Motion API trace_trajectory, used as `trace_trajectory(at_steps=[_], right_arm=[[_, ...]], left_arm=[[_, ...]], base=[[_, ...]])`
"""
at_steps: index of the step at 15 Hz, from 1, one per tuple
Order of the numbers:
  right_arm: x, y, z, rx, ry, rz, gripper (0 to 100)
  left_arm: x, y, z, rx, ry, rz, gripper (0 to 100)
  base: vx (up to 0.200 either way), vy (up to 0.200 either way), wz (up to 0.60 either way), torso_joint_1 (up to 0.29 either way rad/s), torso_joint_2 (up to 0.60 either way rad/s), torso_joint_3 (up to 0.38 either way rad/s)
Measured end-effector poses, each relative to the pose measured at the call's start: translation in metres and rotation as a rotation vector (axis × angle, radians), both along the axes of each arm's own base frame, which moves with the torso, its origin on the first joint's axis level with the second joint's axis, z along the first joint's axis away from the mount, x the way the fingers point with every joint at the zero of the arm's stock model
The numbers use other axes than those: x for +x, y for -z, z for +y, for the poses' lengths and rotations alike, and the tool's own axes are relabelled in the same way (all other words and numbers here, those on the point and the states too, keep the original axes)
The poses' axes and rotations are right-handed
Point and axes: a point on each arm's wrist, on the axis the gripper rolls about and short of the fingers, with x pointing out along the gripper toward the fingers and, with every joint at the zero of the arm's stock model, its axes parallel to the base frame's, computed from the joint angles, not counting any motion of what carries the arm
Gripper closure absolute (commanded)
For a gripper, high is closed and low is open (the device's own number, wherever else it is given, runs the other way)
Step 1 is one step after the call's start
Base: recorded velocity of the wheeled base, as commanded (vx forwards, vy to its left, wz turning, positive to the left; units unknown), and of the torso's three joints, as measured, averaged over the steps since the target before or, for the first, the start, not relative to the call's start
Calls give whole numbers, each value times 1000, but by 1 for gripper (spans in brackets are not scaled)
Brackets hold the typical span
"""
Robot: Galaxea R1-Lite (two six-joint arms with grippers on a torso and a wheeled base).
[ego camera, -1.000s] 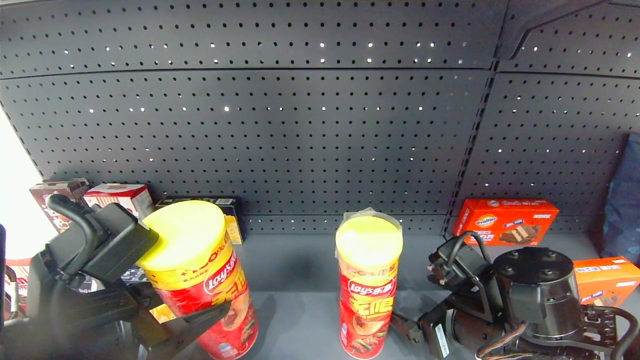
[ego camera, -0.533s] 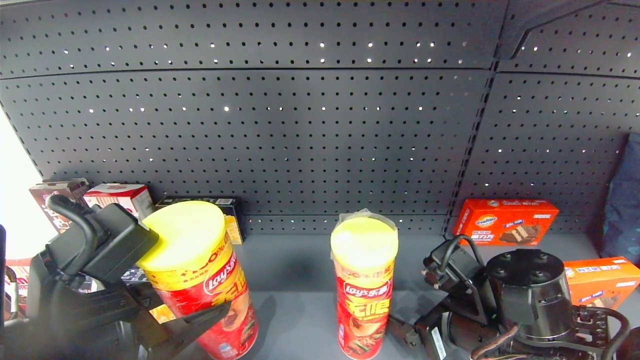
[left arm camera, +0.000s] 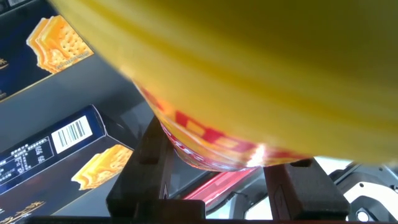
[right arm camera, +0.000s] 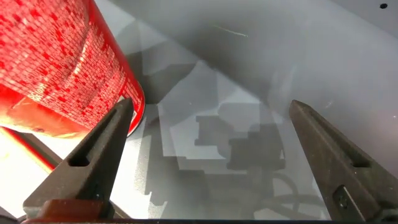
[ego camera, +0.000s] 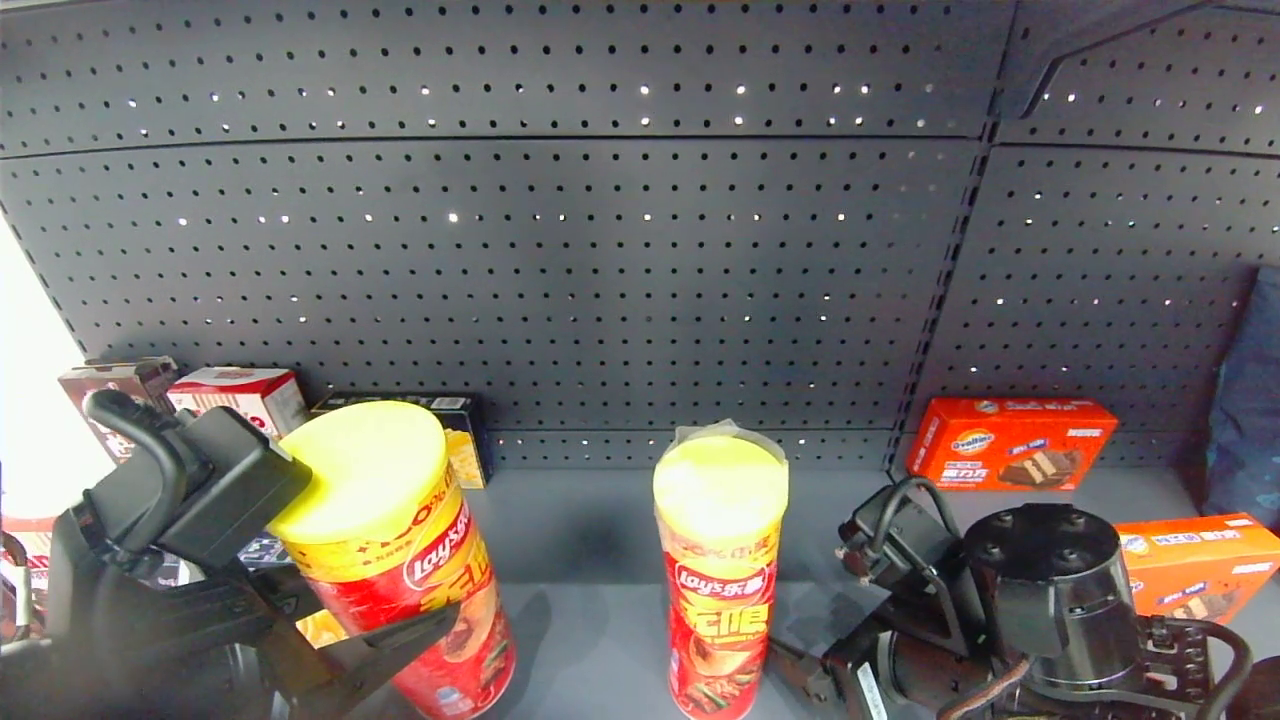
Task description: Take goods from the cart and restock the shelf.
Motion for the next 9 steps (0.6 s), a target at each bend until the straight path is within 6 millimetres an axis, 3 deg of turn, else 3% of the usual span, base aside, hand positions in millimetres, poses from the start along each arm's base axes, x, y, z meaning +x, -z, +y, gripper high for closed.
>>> trace_trajectory(at_steps=[5,9], right_arm=[[5,-29,-32,91,115,-97,0],[-4,-64,-95,188,336,-245,0]], left_arm=[[-4,2,6,-6,-13,-6,100],[-4,-3,6,-22,-13,-26,100]], base=[[0,0,0,0,0,0],[0,0,0,0,0,0]])
